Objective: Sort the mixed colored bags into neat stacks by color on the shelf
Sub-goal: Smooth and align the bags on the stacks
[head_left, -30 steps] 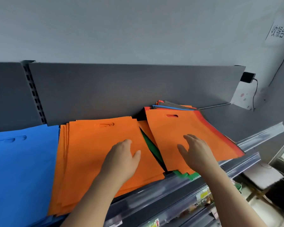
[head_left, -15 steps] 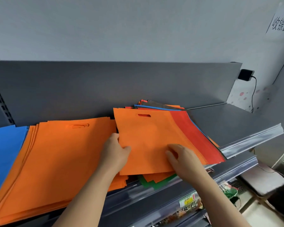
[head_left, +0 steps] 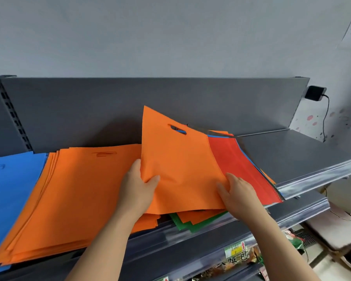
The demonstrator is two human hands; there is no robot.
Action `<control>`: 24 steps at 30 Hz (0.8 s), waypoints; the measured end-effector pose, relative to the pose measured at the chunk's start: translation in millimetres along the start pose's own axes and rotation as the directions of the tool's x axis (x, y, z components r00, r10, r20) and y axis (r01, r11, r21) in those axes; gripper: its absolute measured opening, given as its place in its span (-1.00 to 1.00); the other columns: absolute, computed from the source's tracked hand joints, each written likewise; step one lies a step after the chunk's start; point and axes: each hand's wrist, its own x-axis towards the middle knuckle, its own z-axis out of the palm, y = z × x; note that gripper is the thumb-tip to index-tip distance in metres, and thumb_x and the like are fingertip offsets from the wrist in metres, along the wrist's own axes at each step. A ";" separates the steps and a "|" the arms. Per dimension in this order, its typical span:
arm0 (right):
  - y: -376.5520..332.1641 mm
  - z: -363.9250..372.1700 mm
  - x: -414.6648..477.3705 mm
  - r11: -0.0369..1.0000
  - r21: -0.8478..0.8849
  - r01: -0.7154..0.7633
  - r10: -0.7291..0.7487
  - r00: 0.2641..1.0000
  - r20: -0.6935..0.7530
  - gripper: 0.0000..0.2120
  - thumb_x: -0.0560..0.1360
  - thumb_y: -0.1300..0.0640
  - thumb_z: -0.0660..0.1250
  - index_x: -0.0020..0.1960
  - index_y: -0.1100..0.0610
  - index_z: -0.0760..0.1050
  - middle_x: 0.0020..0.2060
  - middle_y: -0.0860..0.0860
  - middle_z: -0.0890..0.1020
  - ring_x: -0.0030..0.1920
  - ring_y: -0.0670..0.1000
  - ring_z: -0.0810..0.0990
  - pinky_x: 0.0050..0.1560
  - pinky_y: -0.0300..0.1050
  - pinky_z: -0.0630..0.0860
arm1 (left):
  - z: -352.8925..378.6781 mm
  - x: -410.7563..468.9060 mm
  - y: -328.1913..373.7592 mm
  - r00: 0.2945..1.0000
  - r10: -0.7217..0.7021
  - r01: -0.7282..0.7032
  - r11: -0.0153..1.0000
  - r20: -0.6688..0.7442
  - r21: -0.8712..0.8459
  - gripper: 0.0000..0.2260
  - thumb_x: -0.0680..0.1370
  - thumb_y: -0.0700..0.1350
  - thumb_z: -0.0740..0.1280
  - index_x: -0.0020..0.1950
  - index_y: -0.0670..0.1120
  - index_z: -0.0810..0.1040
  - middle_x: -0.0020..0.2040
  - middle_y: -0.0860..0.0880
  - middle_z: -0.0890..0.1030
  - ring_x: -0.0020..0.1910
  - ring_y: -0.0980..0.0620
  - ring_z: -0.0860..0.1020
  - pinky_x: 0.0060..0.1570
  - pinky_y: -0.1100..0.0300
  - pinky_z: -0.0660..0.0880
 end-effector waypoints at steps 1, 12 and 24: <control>-6.4 0.0 -0.4 1.000 0.011 0.006 -0.006 1.000 0.003 -0.72 0.57 -0.11 0.07 0.06 0.07 0.40 -0.06 0.03 0.57 0.03 0.13 0.51 0.10 0.04 0.37 | -7.0 -2.9 -0.2 1.000 0.007 -0.007 1.000 -0.015 -0.026 -0.56 0.53 -0.08 0.37 0.38 -0.01 0.37 0.21 0.10 0.51 0.17 0.04 0.50 0.17 0.08 0.45; -111.0 25.5 -31.7 0.910 0.341 0.235 -0.198 0.970 -0.138 -0.59 0.51 0.23 0.28 0.34 0.05 0.40 0.18 0.02 0.45 0.03 -0.05 0.44 0.01 -0.29 0.28 | -124.3 -35.8 -39.0 0.984 -0.049 0.049 0.999 -0.173 -0.003 -0.81 0.54 -0.18 0.32 0.07 0.08 0.45 -0.06 0.07 0.59 -0.15 0.12 0.55 -0.26 0.24 0.44; -181.5 76.4 -54.7 0.977 0.079 0.198 -0.195 0.980 -0.044 -0.64 0.55 0.25 0.14 0.34 0.12 0.38 0.21 0.07 0.44 0.11 0.14 0.49 0.21 -0.02 0.38 | -194.0 -32.3 -89.8 0.970 -0.204 0.237 0.916 -0.131 0.325 -0.43 0.55 -0.12 0.33 0.51 -0.09 0.18 0.38 -0.08 0.40 0.26 -0.08 0.44 0.15 0.08 0.43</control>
